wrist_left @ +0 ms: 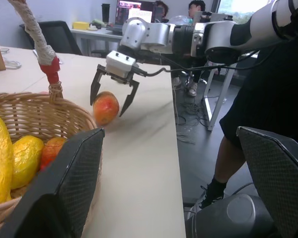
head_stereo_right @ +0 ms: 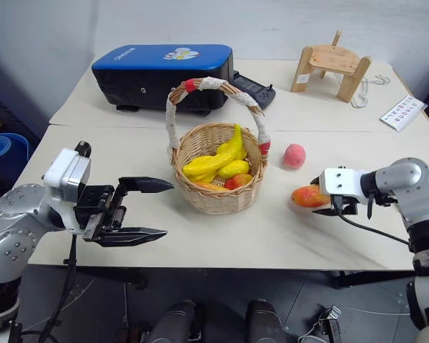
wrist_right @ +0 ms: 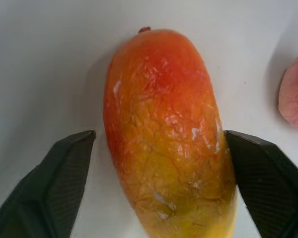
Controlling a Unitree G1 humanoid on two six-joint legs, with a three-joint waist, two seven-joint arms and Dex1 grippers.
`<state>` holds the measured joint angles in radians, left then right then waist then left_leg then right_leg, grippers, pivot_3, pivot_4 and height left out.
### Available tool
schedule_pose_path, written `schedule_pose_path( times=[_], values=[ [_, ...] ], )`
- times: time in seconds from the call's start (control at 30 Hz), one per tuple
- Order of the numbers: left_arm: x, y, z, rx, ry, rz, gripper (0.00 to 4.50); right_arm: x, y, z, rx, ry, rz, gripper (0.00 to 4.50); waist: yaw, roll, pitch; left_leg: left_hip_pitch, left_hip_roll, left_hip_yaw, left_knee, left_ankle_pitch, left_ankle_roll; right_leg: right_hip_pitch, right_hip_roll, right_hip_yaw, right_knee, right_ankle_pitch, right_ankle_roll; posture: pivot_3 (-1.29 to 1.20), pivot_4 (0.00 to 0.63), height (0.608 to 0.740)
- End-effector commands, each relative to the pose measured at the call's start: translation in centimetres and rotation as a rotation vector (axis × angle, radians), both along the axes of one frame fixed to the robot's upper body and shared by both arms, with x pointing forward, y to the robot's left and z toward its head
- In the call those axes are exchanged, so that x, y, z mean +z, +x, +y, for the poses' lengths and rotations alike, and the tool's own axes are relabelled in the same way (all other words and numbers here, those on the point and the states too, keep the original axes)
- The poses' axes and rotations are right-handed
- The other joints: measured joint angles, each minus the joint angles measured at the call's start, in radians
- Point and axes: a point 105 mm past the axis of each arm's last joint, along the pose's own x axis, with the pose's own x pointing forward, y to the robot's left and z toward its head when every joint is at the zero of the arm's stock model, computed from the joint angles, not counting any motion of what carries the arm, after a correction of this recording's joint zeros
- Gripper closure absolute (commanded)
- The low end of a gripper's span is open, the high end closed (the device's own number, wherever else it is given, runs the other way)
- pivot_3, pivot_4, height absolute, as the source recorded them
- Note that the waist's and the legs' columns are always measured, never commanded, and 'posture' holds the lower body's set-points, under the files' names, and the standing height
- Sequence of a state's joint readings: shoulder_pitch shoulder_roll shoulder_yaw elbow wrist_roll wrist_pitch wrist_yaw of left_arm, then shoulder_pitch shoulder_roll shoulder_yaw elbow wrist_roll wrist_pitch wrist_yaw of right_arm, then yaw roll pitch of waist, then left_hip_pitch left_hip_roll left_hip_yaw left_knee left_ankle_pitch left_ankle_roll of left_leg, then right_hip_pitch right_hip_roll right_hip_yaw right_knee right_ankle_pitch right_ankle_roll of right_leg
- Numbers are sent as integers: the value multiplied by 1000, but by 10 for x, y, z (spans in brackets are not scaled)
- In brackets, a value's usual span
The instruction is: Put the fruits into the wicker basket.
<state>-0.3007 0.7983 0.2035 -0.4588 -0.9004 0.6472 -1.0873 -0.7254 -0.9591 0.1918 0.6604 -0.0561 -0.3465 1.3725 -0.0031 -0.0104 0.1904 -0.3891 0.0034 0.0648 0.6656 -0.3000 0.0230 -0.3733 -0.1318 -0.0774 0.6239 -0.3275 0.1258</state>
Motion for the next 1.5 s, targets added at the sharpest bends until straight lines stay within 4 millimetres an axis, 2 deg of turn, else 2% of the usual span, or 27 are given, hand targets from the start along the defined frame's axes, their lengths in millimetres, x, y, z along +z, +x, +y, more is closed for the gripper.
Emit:
schedule_pose_path(
  times=[0.03,0.1,0.17,0.27,0.33,0.4,0.5,0.57,0.67,0.73,0.77,0.93,1.07,1.17,1.23,1.33,1.43,1.5],
  values=[
    [8,-3,5,15,-9,-29,0,3,-5,3,25,57,37,1737,0,0,0,0,0,0,0,0,0,0,0,0,0,0,0,0,150,740],
    [6,-3,6,25,-8,-28,0,14,-12,12,27,200,92,1808,-1,0,0,0,0,0,0,0,0,0,0,0,0,0,0,0,150,740],
    [5,-2,9,44,-10,-25,0,34,-20,29,24,395,147,1808,-1,1,0,0,0,0,0,0,0,0,0,0,0,0,0,0,150,740],
    [0,0,20,97,-18,-3,0,59,-54,63,117,538,282,1808,-1,5,3,-1,1,-1,0,0,0,0,0,0,2,0,0,0,150,740],
    [-4,3,30,147,-18,13,0,84,-79,103,218,694,338,1808,-1,7,4,-1,2,-2,0,-1,-1,0,-2,0,1,0,0,0,150,740],
    [-6,4,36,178,-23,17,0,102,-97,129,273,798,382,1808,-3,8,4,-1,5,-1,0,-1,-3,0,-2,0,1,0,-1,0,150,740],
    [-6,9,44,227,-56,8,0,120,-99,166,267,913,385,1808,-1,6,4,0,9,-3,0,-3,-6,-1,-2,0,-1,2,-4,0,150,740],
    [-6,11,48,256,-80,5,0,124,-84,185,180,942,339,1808,-2,6,4,0,9,-2,0,-3,-6,-2,-2,1,-2,2,-5,0,150,740],
    [-6,11,52,273,-89,5,0,124,-56,194,1,968,255,1808,2,6,4,-2,8,-2,-1,-3,-6,-4,-3,1,-2,2,-5,0,150,740],
    [-7,12,53,285,-88,2,0,126,-36,195,-103,984,157,1808,3,6,4,-3,8,-2,-1,-3,-6,-4,-3,1,0,2,-5,0,150,740],
    [-7,12,53,288,-89,0,0,125,-33,196,-115,982,143,1808,2,6,4,-3,8,-2,-1,-3,-6,-4,-3,1,1,2,-5,0,150,740],
    [-6,11,53,297,-92,-4,0,126,-33,198,-98,980,126,168,-2,6,4,-4,7,1,-2,-4,-4,-7,1,-1,1,2,-5,0,150,740],
    [-2,11,51,289,-125,6,0,136,-50,195,0,1074,199,76,-5,6,4,-4,8,2,-2,-4,-3,-7,2,-2,2,2,-5,0,150,740],
    [-3,12,49,276,-117,1,0,130,-83,183,152,1029,252,76,4,6,4,-4,8,1,-2,-4,-3,-6,1,-1,2,2,-5,0,150,740],
    [-2,13,48,268,-116,-6,0,118,-100,167,165,993,302,76,8,5,4,-4,7,0,-1,-5,-2,-5,1,-2,1,2,-4,0,150,740],
    [0,15,45,255,-121,-28,0,98,-106,135,31,985,276,76,11,5,3,-3,7,1,-1,-6,1,-2,1,-1,-2,3,-4,0,150,740],
    [6,19,38,241,-142,-63,0,78,-89,87,-187,947,17,76,10,4,3,-3,6,4,-1,-7,1,-2,1,-1,-4,3,-3,0,150,740],
    [10,21,32,227,-155,-91,0,62,-86,51,-325,916,-107,76,10,4,3,-2,6,6,-1,-6,1,-2,1,-2,-4,3,-3,0,150,740]
  ],
)
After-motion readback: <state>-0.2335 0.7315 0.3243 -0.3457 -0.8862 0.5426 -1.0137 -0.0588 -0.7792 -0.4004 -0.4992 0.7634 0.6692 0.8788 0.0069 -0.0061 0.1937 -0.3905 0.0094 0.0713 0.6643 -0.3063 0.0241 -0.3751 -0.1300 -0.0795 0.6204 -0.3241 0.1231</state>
